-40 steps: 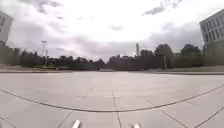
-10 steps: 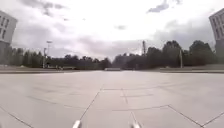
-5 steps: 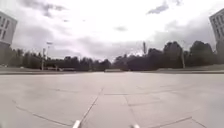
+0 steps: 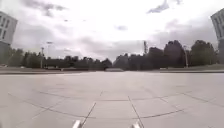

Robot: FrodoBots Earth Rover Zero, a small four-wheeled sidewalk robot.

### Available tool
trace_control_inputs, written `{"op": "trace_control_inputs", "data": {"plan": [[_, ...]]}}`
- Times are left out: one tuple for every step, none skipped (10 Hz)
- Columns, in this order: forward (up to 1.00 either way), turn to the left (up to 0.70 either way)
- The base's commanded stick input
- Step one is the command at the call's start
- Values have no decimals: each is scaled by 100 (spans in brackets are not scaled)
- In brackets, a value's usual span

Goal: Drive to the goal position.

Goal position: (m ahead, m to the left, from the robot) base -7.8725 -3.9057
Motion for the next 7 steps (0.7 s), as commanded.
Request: {"op": "trace_control_inputs", "data": {"plan": [[100, 0], [100, 0], [100, 0], [100, 0], [100, 0], [100, 0], [100, 0]]}}
